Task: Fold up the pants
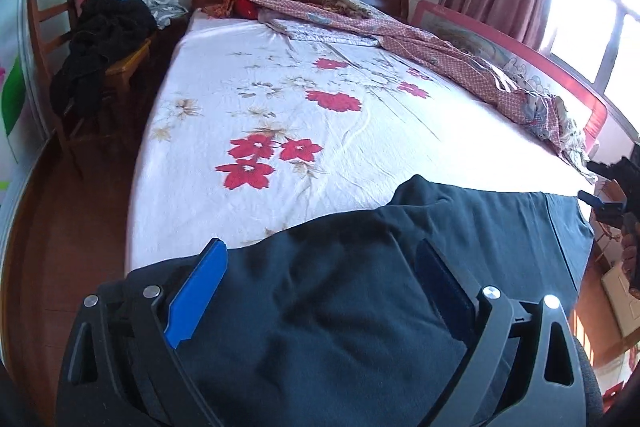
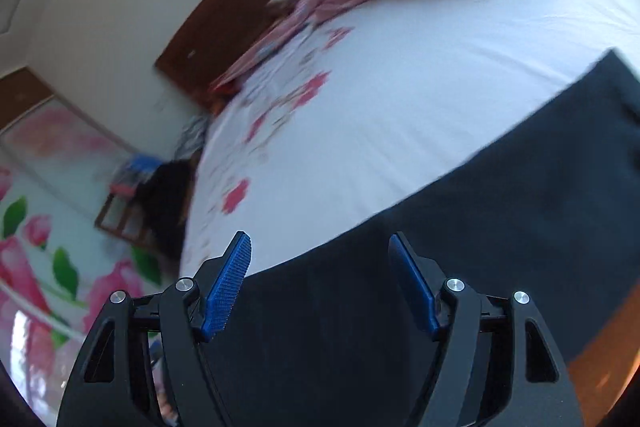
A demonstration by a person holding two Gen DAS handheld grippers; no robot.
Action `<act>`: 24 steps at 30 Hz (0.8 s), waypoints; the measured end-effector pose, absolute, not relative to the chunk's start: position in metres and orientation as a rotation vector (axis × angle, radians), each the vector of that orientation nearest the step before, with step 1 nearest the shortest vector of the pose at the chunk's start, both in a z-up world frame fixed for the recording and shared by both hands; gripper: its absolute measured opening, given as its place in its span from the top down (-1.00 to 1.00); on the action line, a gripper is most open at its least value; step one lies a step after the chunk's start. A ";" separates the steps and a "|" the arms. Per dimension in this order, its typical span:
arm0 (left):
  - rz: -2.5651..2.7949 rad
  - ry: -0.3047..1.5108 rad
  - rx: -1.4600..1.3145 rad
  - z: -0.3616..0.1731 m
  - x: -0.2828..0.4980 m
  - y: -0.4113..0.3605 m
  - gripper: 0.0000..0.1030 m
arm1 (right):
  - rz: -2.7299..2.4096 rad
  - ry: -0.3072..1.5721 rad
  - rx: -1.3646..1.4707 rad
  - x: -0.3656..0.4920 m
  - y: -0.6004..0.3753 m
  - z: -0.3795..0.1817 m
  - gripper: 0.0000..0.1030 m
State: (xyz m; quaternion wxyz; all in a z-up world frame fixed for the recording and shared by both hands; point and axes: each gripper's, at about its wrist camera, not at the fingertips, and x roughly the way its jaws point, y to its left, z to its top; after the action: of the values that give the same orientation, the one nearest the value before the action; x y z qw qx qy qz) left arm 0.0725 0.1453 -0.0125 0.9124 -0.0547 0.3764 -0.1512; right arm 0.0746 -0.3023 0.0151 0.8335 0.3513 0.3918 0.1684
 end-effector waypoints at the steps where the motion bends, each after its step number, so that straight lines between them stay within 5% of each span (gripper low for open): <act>1: -0.311 0.787 -0.124 -0.017 0.079 0.145 -0.85 | 0.456 0.864 0.763 0.095 -0.264 0.009 -0.38; 8: -0.291 0.867 -0.104 -0.057 0.080 0.163 -0.78 | 0.618 1.206 0.713 0.170 -0.107 -0.078 -0.13; 10: -0.302 0.843 -0.095 -0.060 0.075 0.167 -0.70 | 0.510 1.231 0.801 0.173 -0.122 -0.108 0.79; 11: -0.311 0.825 -0.108 -0.061 0.074 0.171 -0.64 | 0.497 1.221 0.869 0.178 -0.136 -0.117 1.00; 20: -0.309 0.825 -0.157 -0.052 0.069 0.185 -0.54 | 0.341 1.133 0.784 0.181 -0.169 -0.070 0.98; 24: -0.286 0.842 -0.142 -0.038 0.060 0.188 -0.91 | 0.392 1.025 0.792 0.134 -0.216 -0.033 0.98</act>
State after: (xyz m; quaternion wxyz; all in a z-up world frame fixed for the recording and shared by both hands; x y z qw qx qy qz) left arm 0.0603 0.1880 -0.0381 0.9003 -0.0688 0.4069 -0.1384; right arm 0.1341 -0.2160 -0.0328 0.7797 0.3665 0.4743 0.1812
